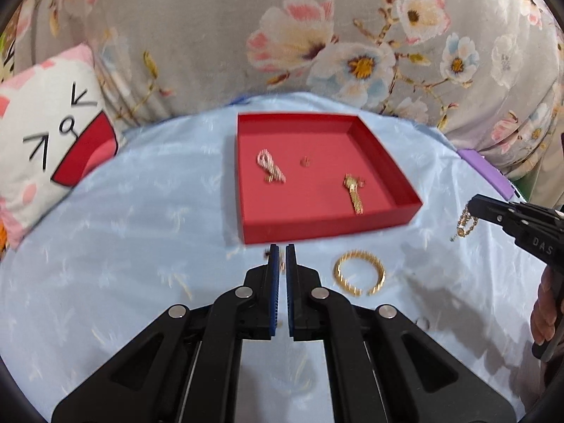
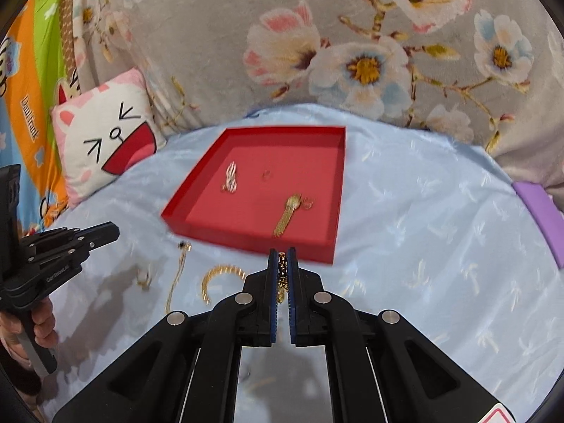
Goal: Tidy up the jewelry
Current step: 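Grasp the small gold chain pendant with the right tool, then open the left tool and grasp the gold ring while the right tool holds the pendant, then carry the gold ring and pendant over the red tray with both tools, then open both tools to drop the ring and pendant into the tray, then withdraw both tools from the tray toward the remaining jewelry, then grasp the gold cuff bangle with the right tool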
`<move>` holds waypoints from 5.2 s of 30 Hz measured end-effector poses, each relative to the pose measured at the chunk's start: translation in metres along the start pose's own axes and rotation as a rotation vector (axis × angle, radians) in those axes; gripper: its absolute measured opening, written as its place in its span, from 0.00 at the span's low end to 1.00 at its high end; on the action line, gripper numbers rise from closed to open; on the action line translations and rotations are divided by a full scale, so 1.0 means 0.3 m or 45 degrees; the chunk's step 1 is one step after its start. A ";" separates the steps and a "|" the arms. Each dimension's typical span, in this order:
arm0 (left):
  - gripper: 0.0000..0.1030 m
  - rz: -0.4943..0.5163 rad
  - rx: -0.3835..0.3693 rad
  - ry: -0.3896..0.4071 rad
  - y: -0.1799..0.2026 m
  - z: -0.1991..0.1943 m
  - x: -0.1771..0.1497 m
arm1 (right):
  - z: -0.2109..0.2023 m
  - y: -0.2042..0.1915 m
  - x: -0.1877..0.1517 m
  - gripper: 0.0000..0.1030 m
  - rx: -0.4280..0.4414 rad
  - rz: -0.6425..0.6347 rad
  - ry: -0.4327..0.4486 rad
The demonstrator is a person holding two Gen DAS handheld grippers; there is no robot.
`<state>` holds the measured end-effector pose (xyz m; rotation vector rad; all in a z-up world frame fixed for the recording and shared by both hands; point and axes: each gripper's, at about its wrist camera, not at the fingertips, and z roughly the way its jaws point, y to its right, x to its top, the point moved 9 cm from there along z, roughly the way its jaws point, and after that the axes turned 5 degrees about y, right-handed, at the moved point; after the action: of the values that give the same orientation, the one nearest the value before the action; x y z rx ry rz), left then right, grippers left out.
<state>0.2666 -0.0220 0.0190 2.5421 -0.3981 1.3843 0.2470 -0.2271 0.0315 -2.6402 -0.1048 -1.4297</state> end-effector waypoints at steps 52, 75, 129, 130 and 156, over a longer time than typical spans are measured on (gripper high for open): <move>0.12 0.075 -0.002 -0.091 0.014 0.104 0.003 | 0.070 -0.015 0.117 0.04 0.052 -0.011 0.009; 0.32 -0.085 -0.070 -0.259 0.011 0.720 0.218 | 0.686 0.137 0.281 0.07 -0.103 0.053 -0.161; 0.75 -0.187 0.099 -0.221 -0.112 0.225 -0.250 | 0.314 -0.260 -0.252 0.58 0.070 -0.138 -0.253; 0.75 -0.188 0.098 -0.220 -0.112 0.225 -0.250 | 0.326 -0.259 -0.251 0.58 0.058 -0.140 -0.256; 0.61 -0.028 0.122 -0.254 -0.027 0.314 -0.206 | 0.081 0.009 -0.321 0.54 -0.048 0.069 -0.190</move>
<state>0.3111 -0.0361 -0.0838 2.7648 -0.3433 1.1725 0.2148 -0.2257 -0.0623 -2.7554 -0.0210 -1.2298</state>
